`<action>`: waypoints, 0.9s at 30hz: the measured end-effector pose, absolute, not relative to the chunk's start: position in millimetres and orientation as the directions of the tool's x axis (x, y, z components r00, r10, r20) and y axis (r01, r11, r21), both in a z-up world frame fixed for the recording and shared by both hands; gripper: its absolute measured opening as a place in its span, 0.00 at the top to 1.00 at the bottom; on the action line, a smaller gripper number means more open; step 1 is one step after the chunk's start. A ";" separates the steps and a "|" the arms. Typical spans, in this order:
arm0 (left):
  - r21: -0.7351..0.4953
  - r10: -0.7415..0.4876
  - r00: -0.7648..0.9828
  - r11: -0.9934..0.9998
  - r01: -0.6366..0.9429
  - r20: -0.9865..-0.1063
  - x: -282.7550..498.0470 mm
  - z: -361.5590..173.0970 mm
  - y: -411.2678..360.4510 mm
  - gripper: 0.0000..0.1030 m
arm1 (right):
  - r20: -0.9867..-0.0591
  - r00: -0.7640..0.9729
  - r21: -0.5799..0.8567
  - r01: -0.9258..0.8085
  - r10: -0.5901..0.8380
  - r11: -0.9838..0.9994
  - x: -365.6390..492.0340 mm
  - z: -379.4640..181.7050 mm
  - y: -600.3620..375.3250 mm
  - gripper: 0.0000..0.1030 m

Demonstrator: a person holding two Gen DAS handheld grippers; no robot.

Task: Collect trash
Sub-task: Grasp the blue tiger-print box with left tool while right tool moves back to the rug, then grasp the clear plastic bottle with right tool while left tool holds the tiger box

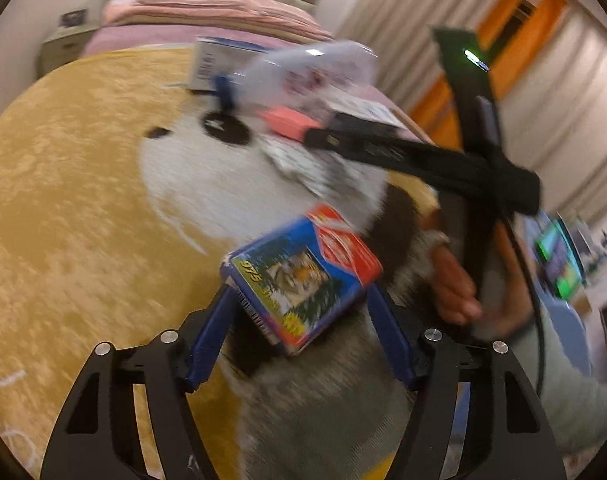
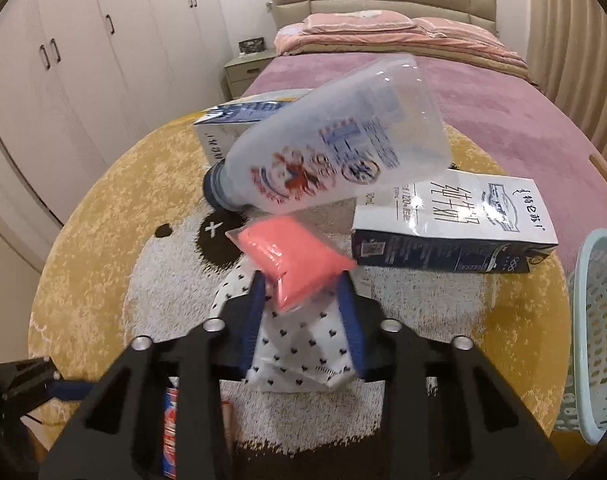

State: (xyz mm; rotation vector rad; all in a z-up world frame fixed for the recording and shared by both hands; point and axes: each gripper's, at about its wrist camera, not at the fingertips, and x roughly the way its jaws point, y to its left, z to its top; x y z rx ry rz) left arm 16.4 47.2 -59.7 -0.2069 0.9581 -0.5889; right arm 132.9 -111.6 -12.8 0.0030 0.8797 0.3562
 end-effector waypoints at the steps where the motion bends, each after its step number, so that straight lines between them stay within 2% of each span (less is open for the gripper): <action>1: -0.411 -0.561 0.427 0.821 0.395 -0.709 12.2 -58.4 44.5 0.36 | -0.750 0.585 0.149 -0.305 0.309 0.941 130.9 -11.4 -112.3 0.79; 5: -0.342 -0.510 0.471 0.851 0.399 -0.719 0.8 -50.2 40.5 0.34 | -0.741 0.584 0.174 -0.309 0.331 0.935 123.4 -7.5 -119.0 0.79; 7: -0.282 -0.450 0.525 0.885 0.371 -0.723 3.3 -45.3 40.5 0.28 | -0.741 0.578 0.185 -0.313 0.341 0.932 121.1 -6.3 -120.4 0.79; 9: -0.245 -0.425 0.550 0.895 0.372 -0.719 8.8 -41.4 35.6 0.18 | -0.736 0.584 0.178 -0.319 0.341 0.931 117.2 -3.3 -122.5 0.79; 12: -0.233 -0.452 0.542 0.875 0.425 -0.709 20.3 -41.1 24.3 0.15 | -0.730 0.593 0.176 -0.320 0.341 0.931 112.2 2.4 -127.0 0.79; 16: -0.210 -0.455 0.485 0.853 0.477 -0.747 33.8 -54.7 6.3 0.15 | -0.717 0.615 0.166 -0.307 0.329 0.937 101.0 8.7 -136.7 0.80; 19: -0.151 -0.410 0.479 0.859 0.490 -0.776 39.2 -65.1 -4.5 0.15 | -0.713 0.626 0.162 -0.292 0.317 0.942 88.6 10.4 -146.7 0.81; 25: -0.138 -0.394 0.491 0.867 0.478 -0.777 47.4 -68.5 -15.9 0.15 | -0.723 0.619 0.174 -0.266 0.306 0.948 60.8 0.1 -169.2 0.81; 27: -0.133 -0.393 0.494 0.867 0.480 -0.776 41.4 -66.7 -12.4 0.19 | -0.724 0.620 0.170 -0.264 0.302 0.949 56.8 0.2 -170.3 0.81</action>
